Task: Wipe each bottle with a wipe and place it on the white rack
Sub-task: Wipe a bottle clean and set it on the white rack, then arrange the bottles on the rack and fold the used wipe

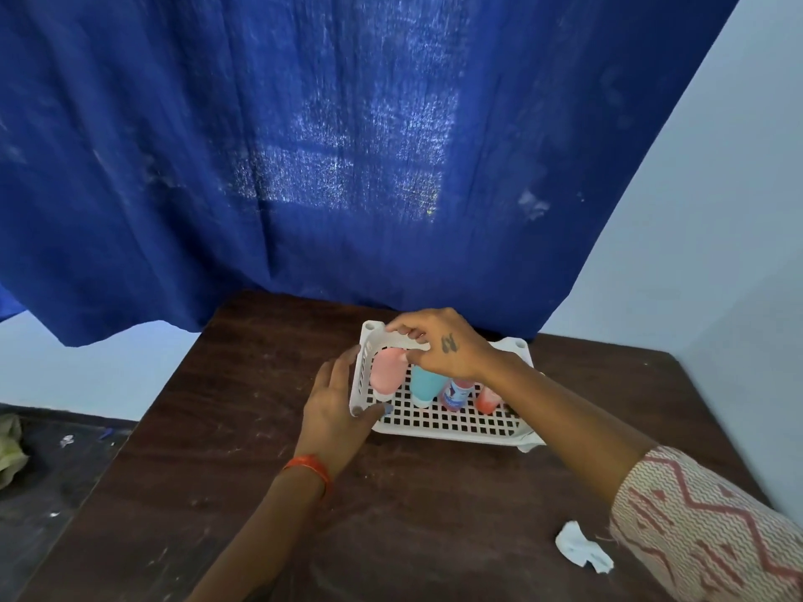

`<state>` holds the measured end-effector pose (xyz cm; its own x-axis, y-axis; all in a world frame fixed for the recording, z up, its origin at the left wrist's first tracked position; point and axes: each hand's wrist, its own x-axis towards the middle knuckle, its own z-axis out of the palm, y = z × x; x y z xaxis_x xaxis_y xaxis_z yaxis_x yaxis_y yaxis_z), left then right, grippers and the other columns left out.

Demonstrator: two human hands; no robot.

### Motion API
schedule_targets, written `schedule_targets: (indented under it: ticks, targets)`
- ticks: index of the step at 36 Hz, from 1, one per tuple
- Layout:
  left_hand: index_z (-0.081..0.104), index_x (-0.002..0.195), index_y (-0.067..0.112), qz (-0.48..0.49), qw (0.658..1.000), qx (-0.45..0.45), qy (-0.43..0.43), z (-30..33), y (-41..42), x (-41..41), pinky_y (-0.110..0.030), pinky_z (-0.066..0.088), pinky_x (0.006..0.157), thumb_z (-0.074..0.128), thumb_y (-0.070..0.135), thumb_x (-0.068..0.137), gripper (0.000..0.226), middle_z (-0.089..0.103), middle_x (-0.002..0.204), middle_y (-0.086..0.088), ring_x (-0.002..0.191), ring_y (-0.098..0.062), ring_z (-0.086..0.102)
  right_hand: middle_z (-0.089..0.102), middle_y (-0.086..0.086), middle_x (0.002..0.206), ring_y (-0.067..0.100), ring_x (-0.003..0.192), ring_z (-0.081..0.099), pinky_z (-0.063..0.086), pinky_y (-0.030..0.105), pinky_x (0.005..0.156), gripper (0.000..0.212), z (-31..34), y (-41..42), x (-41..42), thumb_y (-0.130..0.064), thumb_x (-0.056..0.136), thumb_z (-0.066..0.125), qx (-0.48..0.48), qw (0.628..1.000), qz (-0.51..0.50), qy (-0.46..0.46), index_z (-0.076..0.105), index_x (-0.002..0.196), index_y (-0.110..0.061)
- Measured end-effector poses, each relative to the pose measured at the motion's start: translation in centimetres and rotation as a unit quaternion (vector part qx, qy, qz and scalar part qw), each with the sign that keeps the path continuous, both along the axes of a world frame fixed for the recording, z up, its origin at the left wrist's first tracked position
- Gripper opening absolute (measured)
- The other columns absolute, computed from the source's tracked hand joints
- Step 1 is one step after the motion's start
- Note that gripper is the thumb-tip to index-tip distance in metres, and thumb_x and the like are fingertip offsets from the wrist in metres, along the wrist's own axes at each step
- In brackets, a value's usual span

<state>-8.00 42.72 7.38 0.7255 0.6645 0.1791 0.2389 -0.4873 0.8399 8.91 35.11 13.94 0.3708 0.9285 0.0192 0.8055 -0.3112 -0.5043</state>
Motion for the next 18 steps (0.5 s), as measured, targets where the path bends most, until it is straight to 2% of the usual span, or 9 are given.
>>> schedule_targets:
  ticks: [7, 11, 13, 15, 17, 18]
  targets:
    - [0.040, 0.140, 0.017, -0.018, 0.997, 0.060, -0.035, 2.2, -2.1, 1.3, -0.027, 0.040, 0.099, 0.082, 0.019, 0.070, 0.082, 0.043, 0.139, -0.006, 0.125, -0.019, 0.045, 0.063, 0.001, 0.119, 0.010, 0.107, 0.057, 0.048, 0.026, 0.095, 0.042, 2.5, -4.3, 0.5, -0.017, 0.082, 0.070, 0.073, 0.997, -0.039, 0.005, 0.060, 0.123, -0.019]
    - [0.038, 0.141, 0.019, -0.052, 0.994, 0.072, -0.058, 3.4, -4.0, 2.5, -0.039, 0.043, 0.104, 0.081, 0.017, 0.072, 0.082, 0.041, 0.141, -0.007, 0.126, -0.022, 0.046, 0.063, 0.000, 0.119, 0.007, 0.106, 0.056, 0.045, 0.018, 0.094, 0.042, 3.2, -7.8, 0.4, -0.021, 0.083, 0.070, 0.112, 0.990, -0.081, 0.005, 0.059, 0.124, -0.020]
    - [0.039, 0.140, 0.016, -0.074, 0.990, 0.089, -0.080, 3.8, -5.2, 3.2, -0.040, 0.043, 0.104, 0.080, 0.017, 0.072, 0.080, 0.044, 0.139, -0.008, 0.126, -0.020, 0.044, 0.064, -0.003, 0.117, 0.002, 0.103, 0.055, 0.044, 0.014, 0.092, 0.042, 3.2, -9.9, 0.2, -0.020, 0.082, 0.070, 0.135, 0.985, -0.105, 0.006, 0.060, 0.123, -0.021]
    - [0.040, 0.140, 0.016, -0.096, 0.986, 0.100, -0.095, 4.0, -6.7, 3.9, -0.030, 0.039, 0.106, 0.079, 0.016, 0.072, 0.078, 0.046, 0.136, -0.005, 0.124, -0.008, 0.039, 0.064, -0.004, 0.115, 0.002, 0.103, 0.056, 0.045, 0.013, 0.092, 0.041, 2.9, -12.2, 0.1, -0.018, 0.082, 0.071, 0.162, 0.977, -0.135, 0.024, 0.061, 0.121, -0.020]
    - [0.041, 0.138, 0.016, -0.120, 0.981, 0.113, -0.106, 4.1, -8.5, 4.5, -0.008, 0.029, 0.103, 0.079, 0.016, 0.073, 0.076, 0.046, 0.131, 0.001, 0.119, 0.004, 0.034, 0.065, -0.005, 0.114, 0.004, 0.103, 0.059, 0.047, 0.018, 0.092, 0.040, 2.2, -14.8, -0.1, -0.015, 0.080, 0.072, 0.184, 0.967, -0.174, 0.038, 0.063, 0.119, -0.020]
    - [0.043, 0.137, 0.016, -0.133, 0.978, 0.119, -0.108, 4.0, -9.5, 4.8, -0.002, 0.024, 0.101, 0.078, 0.018, 0.073, 0.073, 0.046, 0.129, 0.004, 0.117, 0.006, 0.033, 0.066, -0.006, 0.113, 0.004, 0.102, 0.061, 0.048, 0.020, 0.091, 0.039, 1.7, -16.1, -0.2, -0.014, 0.080, 0.073, 0.194, 0.961, -0.194, 0.045, 0.064, 0.117, -0.020]
